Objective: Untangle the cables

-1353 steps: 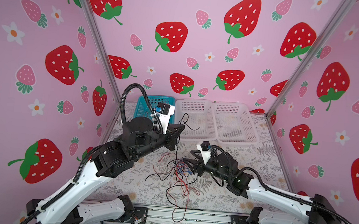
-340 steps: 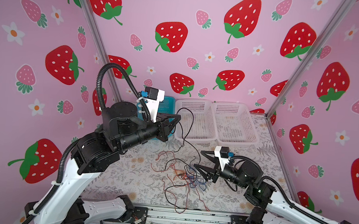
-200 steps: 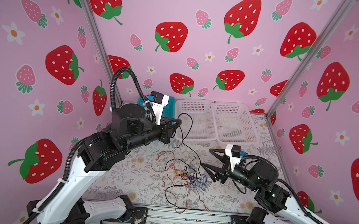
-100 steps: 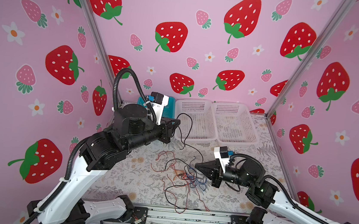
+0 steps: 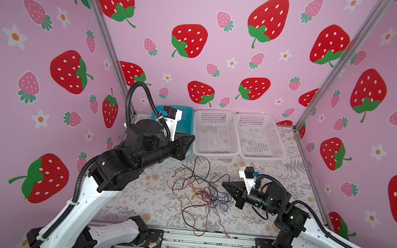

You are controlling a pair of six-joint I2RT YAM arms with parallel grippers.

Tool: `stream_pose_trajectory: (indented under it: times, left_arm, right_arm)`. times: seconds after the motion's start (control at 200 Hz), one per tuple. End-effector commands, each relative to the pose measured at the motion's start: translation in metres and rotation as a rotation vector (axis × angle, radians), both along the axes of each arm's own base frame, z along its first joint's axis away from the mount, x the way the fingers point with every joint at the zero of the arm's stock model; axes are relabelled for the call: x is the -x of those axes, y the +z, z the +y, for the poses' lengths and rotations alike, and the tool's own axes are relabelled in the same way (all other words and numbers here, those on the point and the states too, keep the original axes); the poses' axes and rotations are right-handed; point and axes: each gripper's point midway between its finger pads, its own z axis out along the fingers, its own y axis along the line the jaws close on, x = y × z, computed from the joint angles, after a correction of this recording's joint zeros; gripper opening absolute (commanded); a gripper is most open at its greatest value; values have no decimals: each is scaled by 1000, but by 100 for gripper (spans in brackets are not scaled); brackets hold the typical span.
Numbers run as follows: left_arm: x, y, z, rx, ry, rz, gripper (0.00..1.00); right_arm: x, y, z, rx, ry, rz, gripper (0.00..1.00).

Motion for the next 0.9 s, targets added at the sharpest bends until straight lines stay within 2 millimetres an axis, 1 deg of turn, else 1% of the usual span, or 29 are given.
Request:
stream_pose_trajectory:
  times: [0.0,0.075,0.12,0.145,0.15,0.19,0.255,0.32,0.49,0.56,0.625,0.635,0.665,0.76,0.81,0.895]
  left_arm:
    - [-2,9,7,25,26,-36,19]
    - [-3,2,8,17,23,-19,19]
    - [-4,-7,7,8,22,-3,20]
    - [-5,-13,6,5,24,9,22]
    - [-5,-17,6,0,23,15,22]
    - [-6,-25,4,4,22,31,27]
    - [-8,-45,-1,3,9,70,32]
    - [-8,-63,-5,4,1,110,34]
    - [-5,-107,-18,61,-37,191,42]
    - [-4,-121,-22,80,-47,217,45]
    - [2,-131,-32,123,-99,252,48]
    - [3,-130,-34,136,-109,250,49]
    - [4,-137,-38,158,-127,265,50]
    - [12,-144,-56,244,-229,275,54]
    - [17,-146,-63,270,-278,269,55]
    - [27,-141,-73,316,-358,215,57]
  right_arm:
    - [-8,-17,-4,48,-45,23,0]
    - [-9,-22,-5,58,-56,36,0]
    - [-9,-20,-7,49,-62,32,0]
    - [-9,-19,-8,45,-67,30,0]
    - [-9,-18,-8,43,-68,28,0]
    - [-10,-14,-10,36,-77,22,0]
    - [-12,-4,-12,20,-88,5,0]
    - [-15,18,-16,-3,-119,-32,0]
    - [-16,97,-26,-74,-145,-164,0]
    - [-16,126,-28,-94,-154,-206,0]
    - [-18,148,-28,-102,-163,-238,0]
    - [-19,151,-28,-103,-165,-241,0]
    - [-20,159,-27,-103,-169,-252,0]
    - [-23,187,-24,-116,-179,-280,0]
    - [-26,201,-23,-121,-191,-292,0]
    - [-28,226,-21,-136,-200,-308,0]
